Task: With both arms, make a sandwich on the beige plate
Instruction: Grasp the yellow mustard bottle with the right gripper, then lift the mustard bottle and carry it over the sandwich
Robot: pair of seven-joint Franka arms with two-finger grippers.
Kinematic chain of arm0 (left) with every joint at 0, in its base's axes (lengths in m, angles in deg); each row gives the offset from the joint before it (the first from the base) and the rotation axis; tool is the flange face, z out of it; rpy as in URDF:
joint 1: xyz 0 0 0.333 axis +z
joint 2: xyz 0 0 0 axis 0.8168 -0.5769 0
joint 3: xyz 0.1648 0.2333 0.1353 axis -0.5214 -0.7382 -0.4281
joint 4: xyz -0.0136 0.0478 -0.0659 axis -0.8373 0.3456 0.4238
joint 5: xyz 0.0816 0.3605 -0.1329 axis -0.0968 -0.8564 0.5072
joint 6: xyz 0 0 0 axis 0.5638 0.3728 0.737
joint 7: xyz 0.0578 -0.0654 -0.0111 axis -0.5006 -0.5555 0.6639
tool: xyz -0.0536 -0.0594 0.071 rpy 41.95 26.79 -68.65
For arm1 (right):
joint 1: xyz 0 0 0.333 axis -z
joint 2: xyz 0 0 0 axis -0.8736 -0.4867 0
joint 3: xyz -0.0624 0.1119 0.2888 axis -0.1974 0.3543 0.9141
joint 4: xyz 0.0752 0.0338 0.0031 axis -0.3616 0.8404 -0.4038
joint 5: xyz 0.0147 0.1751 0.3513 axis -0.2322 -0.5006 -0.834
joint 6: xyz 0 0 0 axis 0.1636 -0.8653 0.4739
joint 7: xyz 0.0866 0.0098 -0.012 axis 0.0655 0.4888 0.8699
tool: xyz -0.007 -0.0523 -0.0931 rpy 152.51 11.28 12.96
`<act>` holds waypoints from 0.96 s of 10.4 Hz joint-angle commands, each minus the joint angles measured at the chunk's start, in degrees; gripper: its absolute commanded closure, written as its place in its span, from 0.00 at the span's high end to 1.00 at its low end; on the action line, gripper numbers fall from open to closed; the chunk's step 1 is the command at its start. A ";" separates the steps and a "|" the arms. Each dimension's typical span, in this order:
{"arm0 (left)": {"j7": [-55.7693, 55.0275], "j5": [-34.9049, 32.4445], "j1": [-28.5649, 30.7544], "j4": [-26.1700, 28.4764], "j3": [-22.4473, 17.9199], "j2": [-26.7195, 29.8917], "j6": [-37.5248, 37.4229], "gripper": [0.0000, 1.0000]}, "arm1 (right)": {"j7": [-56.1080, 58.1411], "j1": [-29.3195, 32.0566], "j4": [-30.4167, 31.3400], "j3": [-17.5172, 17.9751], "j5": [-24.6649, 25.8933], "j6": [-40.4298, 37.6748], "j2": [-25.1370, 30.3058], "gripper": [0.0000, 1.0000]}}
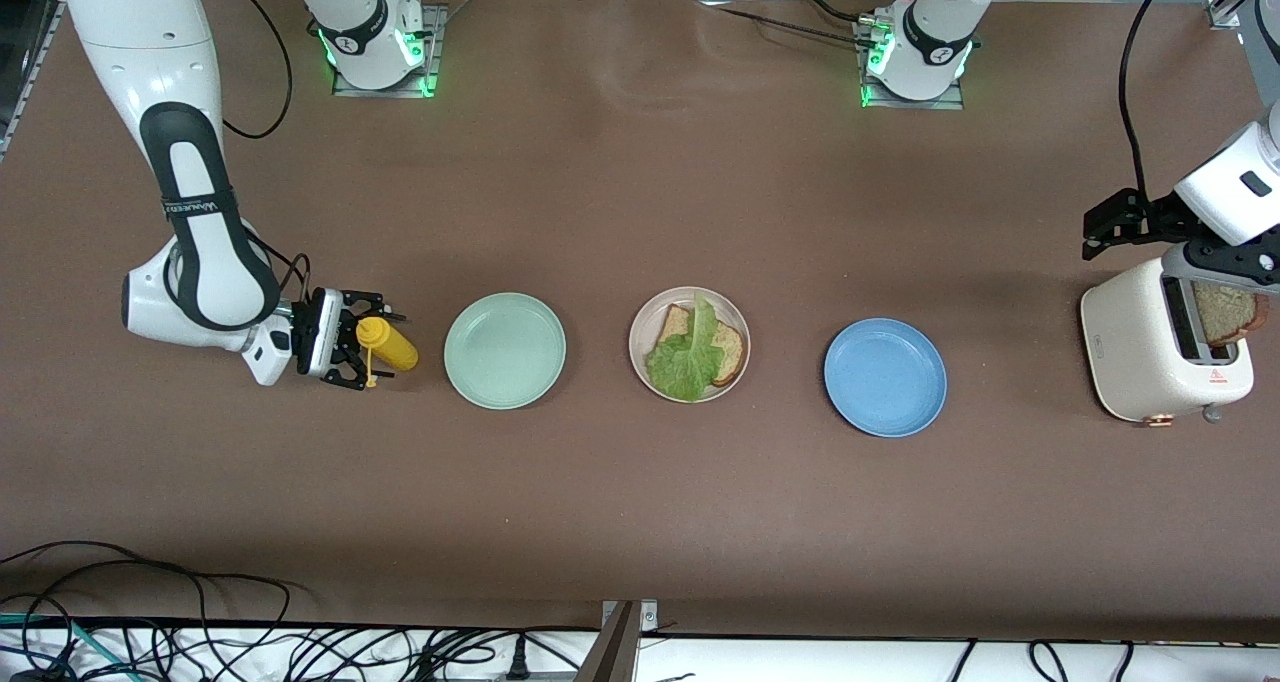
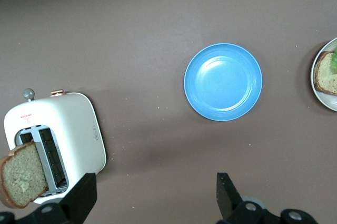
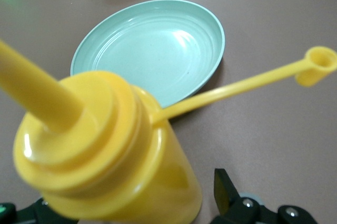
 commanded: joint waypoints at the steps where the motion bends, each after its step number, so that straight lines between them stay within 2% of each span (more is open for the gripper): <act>1: -0.16 1.23 0.21 -1.25 0.12 -0.41 -1.16 1.00 | 1.23 -0.11 -0.67 0.43 -1.80 1.38 -0.51 0.59; 2: -0.16 1.23 0.21 -1.25 0.12 -0.41 -1.16 1.00 | 0.70 -0.46 -0.76 0.43 -1.80 1.82 -0.51 0.40; 4: -0.16 1.23 0.12 -1.25 0.12 -0.50 -1.16 1.00 | -0.35 -1.17 -0.94 1.13 -1.80 3.31 -0.51 0.23; 7: -0.16 1.23 0.12 -1.25 0.12 -0.50 -1.16 1.00 | -8.49 -2.22 -1.81 1.92 0.30 3.84 1.15 0.23; 10: -0.07 1.23 0.21 -1.25 0.12 -0.50 -1.16 1.00 | -23.77 -4.06 -3.84 2.89 8.72 4.11 3.96 0.23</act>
